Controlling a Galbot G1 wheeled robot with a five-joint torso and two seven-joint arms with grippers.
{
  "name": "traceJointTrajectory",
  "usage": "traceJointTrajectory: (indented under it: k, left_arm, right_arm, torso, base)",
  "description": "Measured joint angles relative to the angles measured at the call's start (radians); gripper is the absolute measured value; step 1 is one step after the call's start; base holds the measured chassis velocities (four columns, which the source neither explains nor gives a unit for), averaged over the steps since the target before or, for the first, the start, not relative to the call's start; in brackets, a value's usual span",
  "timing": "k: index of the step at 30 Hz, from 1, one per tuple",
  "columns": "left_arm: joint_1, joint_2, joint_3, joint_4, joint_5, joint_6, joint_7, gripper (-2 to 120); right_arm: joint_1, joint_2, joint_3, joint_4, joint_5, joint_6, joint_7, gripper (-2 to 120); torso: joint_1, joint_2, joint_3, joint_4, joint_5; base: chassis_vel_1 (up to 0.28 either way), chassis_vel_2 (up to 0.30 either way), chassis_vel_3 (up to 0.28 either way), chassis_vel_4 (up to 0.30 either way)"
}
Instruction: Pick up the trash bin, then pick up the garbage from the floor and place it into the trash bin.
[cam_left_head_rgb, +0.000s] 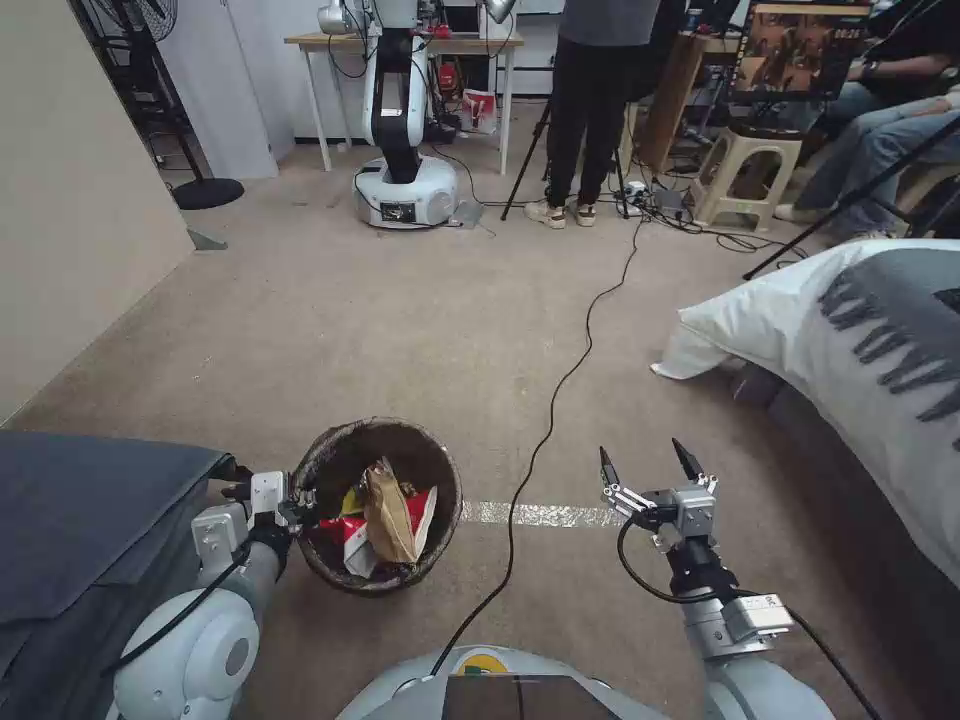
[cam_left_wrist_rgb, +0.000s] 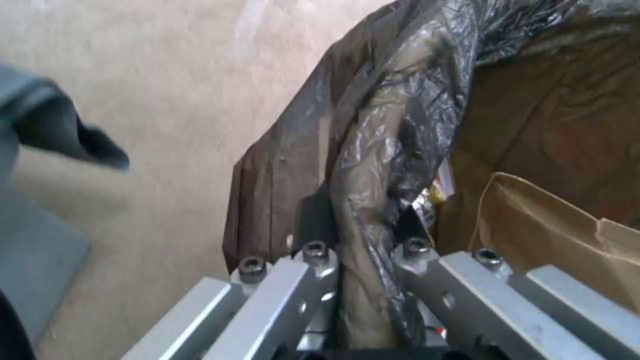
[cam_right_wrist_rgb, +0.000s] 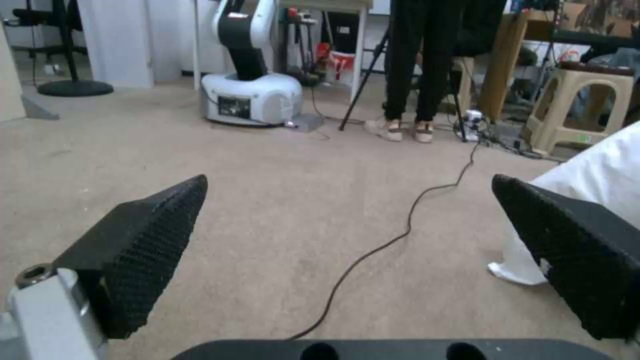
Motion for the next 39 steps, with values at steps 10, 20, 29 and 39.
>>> traceJointTrajectory:
  k: [10,20,29,39]
  left_arm:
    - [0.0,-0.009,0.015,0.056,-0.012,0.003,-0.022,3]
    - [-0.04,-0.017,0.04,0.118,-0.008,0.002,-0.023,3]
    - [-0.062,-0.034,0.042,0.157,-0.002,0.002,-0.026,3]
    - [-0.067,-0.038,0.041,0.169,0.003,0.0,-0.038,19]
  right_arm:
    - [0.0,0.004,-0.002,-0.002,0.002,0.001,0.001,100]
    - [-0.005,0.009,-0.004,-0.005,-0.001,0.004,0.001,100]
    - [-0.003,0.005,-0.01,-0.001,-0.004,0.003,-0.001,100]
    - [0.006,0.002,-0.017,0.003,-0.01,-0.005,-0.001,100]
  torso:
    - [0.0,0.0,0.0,0.0001,0.0001]
    - [0.0,0.0,0.0,0.0001,0.0]
    - [0.0,0.0,0.0,0.0001,0.0]
    - [0.0,0.0,0.0,0.0,0.0001]
  base:
    - [0.0,0.0,0.0,0.0]
    - [0.0,0.0,0.0,0.0]
    - [0.0,0.0,0.0,0.0]
    - [0.0,0.0,0.0,0.0]
